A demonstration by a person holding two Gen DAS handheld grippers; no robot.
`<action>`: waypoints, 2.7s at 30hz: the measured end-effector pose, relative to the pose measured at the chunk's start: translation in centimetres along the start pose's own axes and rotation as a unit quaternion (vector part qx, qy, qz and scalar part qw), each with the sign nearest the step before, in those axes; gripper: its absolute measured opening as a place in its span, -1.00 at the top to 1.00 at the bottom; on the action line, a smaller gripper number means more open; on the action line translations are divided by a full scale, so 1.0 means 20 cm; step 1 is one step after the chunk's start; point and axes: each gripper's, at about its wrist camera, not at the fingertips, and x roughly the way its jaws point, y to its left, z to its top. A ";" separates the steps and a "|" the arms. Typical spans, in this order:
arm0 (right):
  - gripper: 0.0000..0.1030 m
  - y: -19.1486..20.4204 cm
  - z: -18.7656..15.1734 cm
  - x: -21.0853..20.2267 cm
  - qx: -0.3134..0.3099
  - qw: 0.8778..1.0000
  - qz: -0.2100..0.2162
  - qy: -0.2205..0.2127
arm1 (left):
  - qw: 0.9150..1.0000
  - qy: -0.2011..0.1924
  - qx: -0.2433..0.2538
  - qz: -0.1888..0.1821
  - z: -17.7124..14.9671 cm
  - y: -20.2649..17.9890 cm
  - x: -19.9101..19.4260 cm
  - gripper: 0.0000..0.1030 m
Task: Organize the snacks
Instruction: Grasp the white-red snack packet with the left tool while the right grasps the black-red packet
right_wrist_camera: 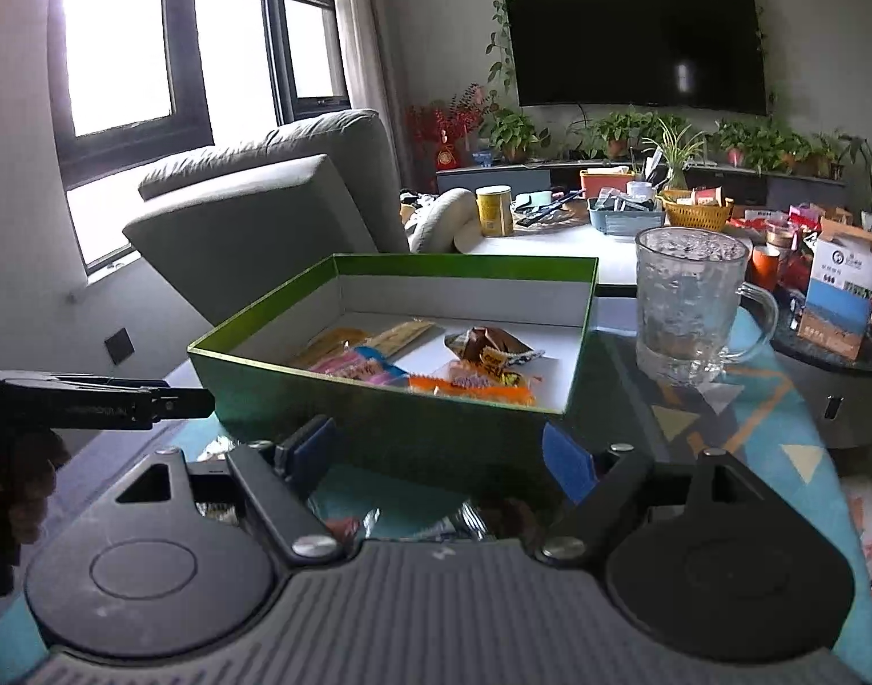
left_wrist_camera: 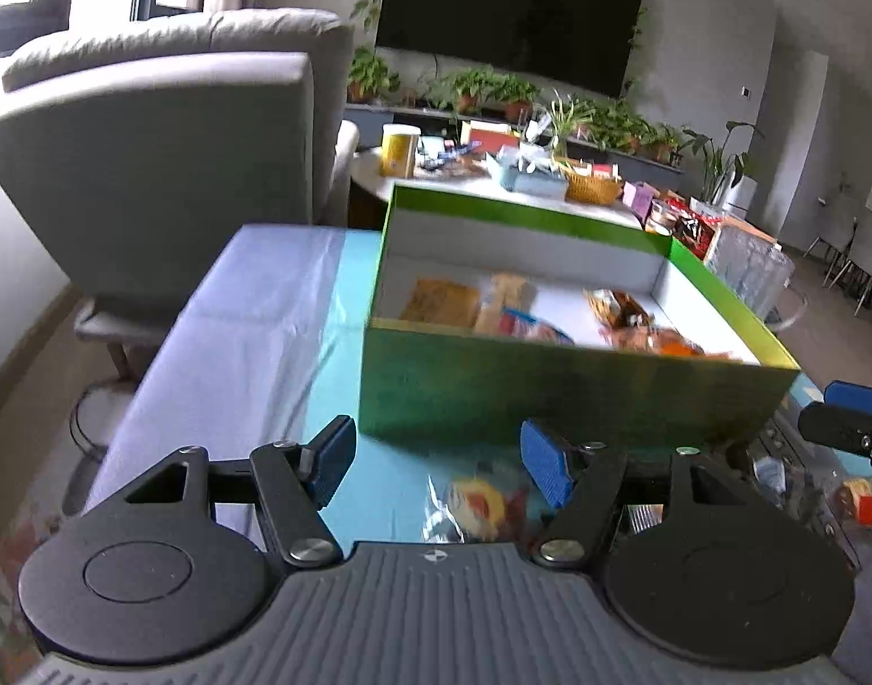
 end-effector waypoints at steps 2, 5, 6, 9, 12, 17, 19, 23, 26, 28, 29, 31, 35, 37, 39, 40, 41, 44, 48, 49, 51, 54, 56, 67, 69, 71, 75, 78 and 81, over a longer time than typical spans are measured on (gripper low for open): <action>-0.15 0.01 -0.01 -0.01 -0.001 1.000 -0.002 0.002 | 1.000 0.004 0.001 0.003 -0.03 -0.01 -0.01 -0.19; -0.15 0.02 -0.03 -0.04 -0.004 1.000 0.003 0.002 | 1.000 0.012 -0.005 -0.003 -0.07 -0.01 -0.06 -0.19; -0.15 0.02 -0.04 -0.05 -0.007 1.000 0.003 0.003 | 1.000 0.016 -0.007 -0.005 -0.08 -0.01 -0.07 -0.19; -0.15 0.04 -0.05 -0.06 -0.021 1.000 -0.004 0.005 | 1.000 0.024 -0.006 -0.006 -0.12 -0.02 -0.13 -0.19; -0.15 0.04 -0.09 -0.10 -0.026 1.000 -0.004 0.009 | 0.999 0.033 -0.005 -0.008 -0.15 -0.05 -0.19 -0.19; -0.15 0.03 -0.19 -0.19 -0.018 1.000 0.004 0.022 | 0.999 0.025 0.013 -0.022 -0.22 -0.11 -0.34 -0.19; -0.15 0.03 -0.23 -0.22 -0.020 0.999 0.010 0.030 | 0.998 0.033 0.019 -0.040 -0.23 -0.14 -0.36 -0.19; -0.15 0.03 -0.29 -0.21 -0.020 0.999 0.001 0.049 | 0.998 0.050 0.028 -0.027 -0.27 -0.21 -0.32 -0.19; -0.15 0.02 -0.31 -0.19 -0.003 0.998 -0.007 0.059 | 0.998 0.064 0.025 -0.015 -0.29 -0.24 -0.28 -0.19; -0.15 0.03 -0.32 -0.19 -0.007 0.998 -0.013 0.059 | 0.997 0.069 0.024 -0.011 -0.30 -0.24 -0.27 -0.19; -0.15 0.03 -0.32 -0.19 -0.010 0.998 -0.014 0.060 | 0.997 0.069 0.026 -0.006 -0.30 -0.24 -0.26 -0.19; -0.15 0.03 -0.33 -0.19 -0.012 0.998 -0.019 0.063 | 0.997 0.068 0.028 0.000 -0.31 -0.25 -0.25 -0.20; -0.15 0.01 -0.34 -0.18 -0.004 0.998 -0.026 0.066 | 0.997 0.063 0.036 0.009 -0.32 -0.25 -0.24 -0.21; -0.15 0.00 -0.35 -0.17 -0.002 0.997 -0.032 0.069 | 0.997 0.063 0.038 0.015 -0.32 -0.24 -0.24 -0.21; -0.15 -0.01 -0.36 -0.17 0.000 0.997 -0.038 0.072 | 0.997 0.062 0.039 0.014 -0.33 -0.23 -0.24 -0.21; -0.15 -0.01 -0.36 -0.16 0.001 0.996 -0.040 0.074 | 0.997 0.062 0.040 0.014 -0.33 -0.23 -0.24 -0.22; -0.15 -0.01 -0.36 -0.15 0.002 0.996 -0.042 0.078 | 0.997 0.062 0.041 0.014 -0.33 -0.22 -0.25 -0.22; -0.15 0.00 -0.36 -0.15 -0.003 0.996 -0.042 0.081 | 0.996 0.063 0.061 0.006 -0.33 -0.21 -0.26 -0.21; -0.14 0.05 -0.36 -0.13 -0.034 0.994 -0.055 0.092 | 0.987 0.069 0.138 -0.042 -0.33 -0.19 -0.26 -0.20; -0.14 0.05 -0.36 -0.13 -0.039 0.994 -0.051 0.091 | 0.984 0.071 0.151 -0.054 -0.33 -0.19 -0.26 -0.19; -0.14 0.06 -0.36 -0.14 -0.044 0.994 -0.041 0.090 | 0.980 0.074 0.166 -0.076 -0.31 -0.18 -0.26 -0.13; -0.14 0.07 -0.37 -0.15 -0.046 0.994 -0.043 0.090 | 0.980 0.057 0.172 -0.077 -0.29 -0.19 -0.29 -0.13; -0.14 0.07 -0.37 -0.16 -0.047 0.994 -0.042 0.090 | 0.983 0.043 0.166 -0.062 -0.28 -0.18 -0.32 -0.16; -0.14 0.08 -0.37 -0.16 -0.048 0.994 -0.031 0.088 | 0.991 0.118 -0.063 0.030 -0.27 -0.15 -0.27 -0.43; -0.14 0.08 -0.37 -0.16 -0.046 0.995 -0.027 0.087 | 0.989 0.122 -0.060 0.049 -0.26 -0.18 -0.24 -0.45; -0.14 0.07 -0.37 -0.16 -0.043 0.995 -0.025 0.086 | 0.990 0.121 -0.041 0.067 -0.27 -0.23 -0.22 -0.51; -0.14 0.06 -0.37 -0.17 -0.034 0.996 -0.020 0.084 | 0.990 0.104 0.034 0.087 -0.30 -0.33 -0.17 -0.49; -0.14 0.06 -0.37 -0.17 -0.029 0.996 -0.017 0.082 | 0.993 0.084 0.046 0.065 -0.31 -0.31 -0.19 -0.18; -0.14 0.05 -0.36 -0.18 -0.026 0.996 -0.015 0.082 | 0.995 0.086 0.034 0.043 -0.30 -0.27 -0.21 -0.14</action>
